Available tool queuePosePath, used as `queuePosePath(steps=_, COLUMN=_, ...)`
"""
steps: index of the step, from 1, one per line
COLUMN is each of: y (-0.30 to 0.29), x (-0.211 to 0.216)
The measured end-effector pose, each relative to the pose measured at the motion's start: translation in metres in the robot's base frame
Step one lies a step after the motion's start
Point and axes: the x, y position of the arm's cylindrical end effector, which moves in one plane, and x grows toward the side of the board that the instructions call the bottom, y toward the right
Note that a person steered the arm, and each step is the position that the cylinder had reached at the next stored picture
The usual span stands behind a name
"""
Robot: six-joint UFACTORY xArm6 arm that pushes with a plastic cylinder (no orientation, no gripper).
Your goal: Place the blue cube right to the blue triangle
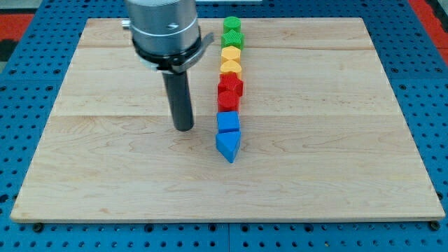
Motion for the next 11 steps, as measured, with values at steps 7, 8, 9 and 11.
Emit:
queuePosePath(steps=7, y=0.096, x=0.006)
queuePosePath(steps=8, y=0.114, x=0.006)
queuePosePath(steps=9, y=0.126, x=0.009)
queuePosePath(steps=11, y=0.126, x=0.02)
